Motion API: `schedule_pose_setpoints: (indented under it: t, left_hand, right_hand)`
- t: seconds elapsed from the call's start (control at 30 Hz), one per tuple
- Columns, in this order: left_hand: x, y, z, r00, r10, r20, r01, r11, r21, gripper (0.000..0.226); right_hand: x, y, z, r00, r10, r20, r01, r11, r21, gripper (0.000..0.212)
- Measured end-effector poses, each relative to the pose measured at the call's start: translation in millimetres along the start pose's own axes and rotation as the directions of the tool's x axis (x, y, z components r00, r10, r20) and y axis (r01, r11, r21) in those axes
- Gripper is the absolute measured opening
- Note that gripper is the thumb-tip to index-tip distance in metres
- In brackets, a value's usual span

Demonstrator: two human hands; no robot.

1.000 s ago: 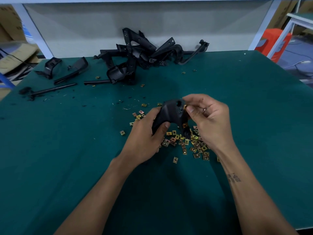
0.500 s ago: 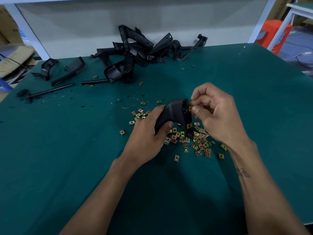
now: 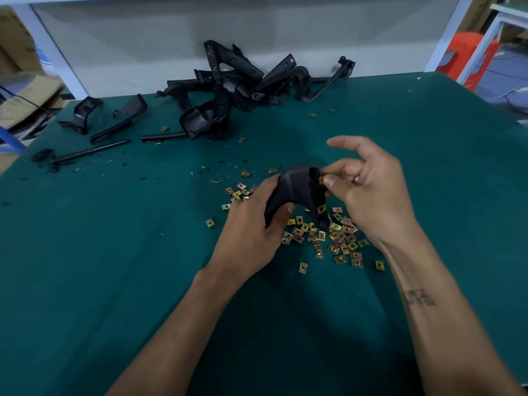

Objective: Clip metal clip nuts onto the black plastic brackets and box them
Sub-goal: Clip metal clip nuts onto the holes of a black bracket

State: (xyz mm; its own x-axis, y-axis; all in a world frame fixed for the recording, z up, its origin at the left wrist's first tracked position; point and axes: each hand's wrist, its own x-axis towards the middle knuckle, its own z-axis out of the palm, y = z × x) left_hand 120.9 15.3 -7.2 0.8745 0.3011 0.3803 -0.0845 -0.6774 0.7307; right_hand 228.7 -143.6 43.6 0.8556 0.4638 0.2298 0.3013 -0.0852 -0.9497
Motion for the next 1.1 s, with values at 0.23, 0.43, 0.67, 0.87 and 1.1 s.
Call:
schedule_pose_setpoints:
  t: [0.23, 0.43, 0.67, 0.87, 1.1]
  left_hand:
    - [-2, 1, 2, 0.998, 0.010, -0.055, -0.009, 1.000, 0.008, 0.020]
    - [-2, 0, 3, 0.995, -0.016, -0.102, 0.016, 1.000, -0.001, 0.018]
    - [-2, -1, 4, 0.993, -0.019, -0.117, 0.018, 1.000, -0.003, 0.022]
    - [-1, 0, 5, 0.991, -0.005, -0.136, 0.010, 0.999, 0.034, 0.021]
    - [-2, 2, 5, 0.989, 0.022, -0.144, -0.017, 0.999, 0.033, 0.017]
  right_hand:
    - [-4, -3, 6, 0.964, 0.265, 0.001, -0.233, 0.846, 0.479, 0.026]
    - [-9, 1, 24, 0.977, 0.055, -0.207, -0.020, 0.986, 0.167, 0.028]
    - [-14, 1, 30, 0.969, -0.062, -0.241, 0.068, 0.998, 0.014, 0.032]
    - [-13, 0, 35, 0.938, 0.258, -0.231, -0.097, 0.836, 0.540, 0.024]
    - [-19, 6, 50, 0.910, 0.267, -0.317, -0.023, 0.796, 0.606, 0.027]
